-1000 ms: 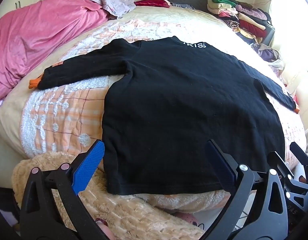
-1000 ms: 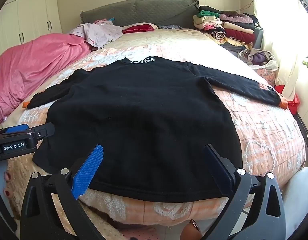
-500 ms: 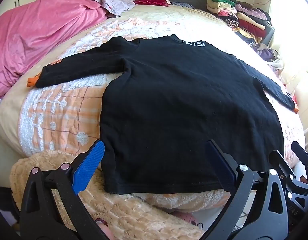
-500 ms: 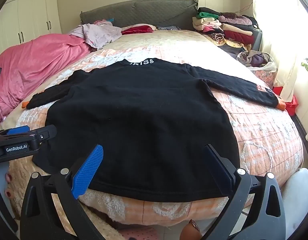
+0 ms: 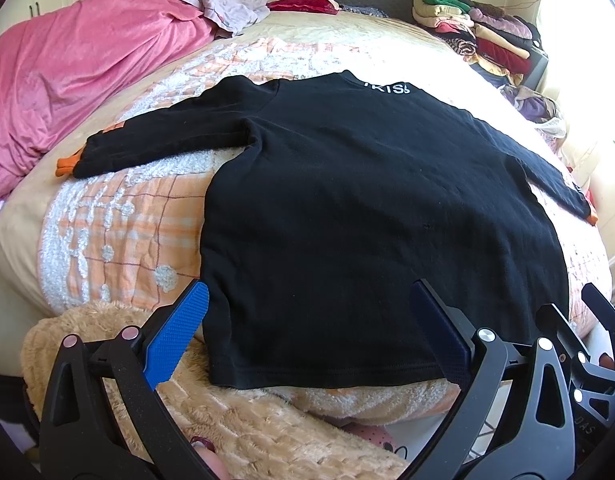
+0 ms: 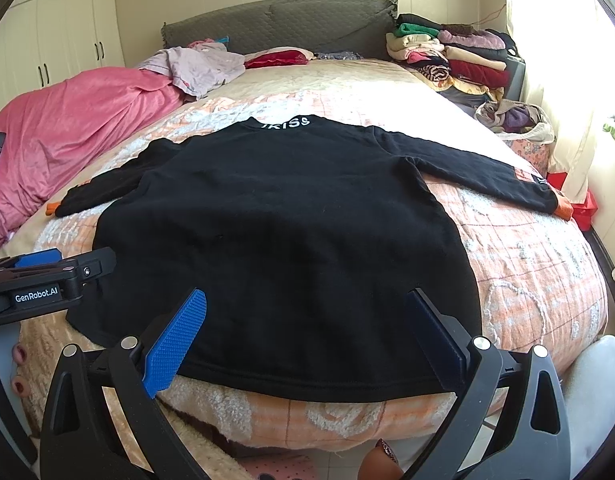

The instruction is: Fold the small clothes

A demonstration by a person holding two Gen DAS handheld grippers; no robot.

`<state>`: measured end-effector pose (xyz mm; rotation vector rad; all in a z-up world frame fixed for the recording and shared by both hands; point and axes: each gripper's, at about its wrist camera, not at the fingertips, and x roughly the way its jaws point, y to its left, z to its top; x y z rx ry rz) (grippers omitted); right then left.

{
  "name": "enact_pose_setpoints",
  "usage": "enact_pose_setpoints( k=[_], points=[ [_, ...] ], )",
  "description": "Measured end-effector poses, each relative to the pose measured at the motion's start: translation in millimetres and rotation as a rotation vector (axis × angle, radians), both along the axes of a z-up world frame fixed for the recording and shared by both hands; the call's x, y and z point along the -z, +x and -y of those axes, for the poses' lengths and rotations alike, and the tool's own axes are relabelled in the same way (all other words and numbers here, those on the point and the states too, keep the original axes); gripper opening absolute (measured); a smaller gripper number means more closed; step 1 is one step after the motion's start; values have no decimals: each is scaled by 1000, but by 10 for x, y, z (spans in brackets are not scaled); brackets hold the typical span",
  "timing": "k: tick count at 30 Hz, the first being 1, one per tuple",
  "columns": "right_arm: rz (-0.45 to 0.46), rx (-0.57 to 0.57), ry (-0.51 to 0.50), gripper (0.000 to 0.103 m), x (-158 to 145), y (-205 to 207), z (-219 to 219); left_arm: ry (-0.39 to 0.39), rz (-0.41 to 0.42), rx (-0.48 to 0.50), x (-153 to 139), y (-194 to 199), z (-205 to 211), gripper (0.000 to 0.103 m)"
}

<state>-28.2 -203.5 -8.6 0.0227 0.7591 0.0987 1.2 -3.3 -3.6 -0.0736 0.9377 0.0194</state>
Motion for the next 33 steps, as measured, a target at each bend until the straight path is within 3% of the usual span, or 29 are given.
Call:
enact_pose_setpoints(
  k=[33],
  points=[
    [3,-1,7,99,-4,14,-3,23,13,7,-42,98,62,94]
  ],
)
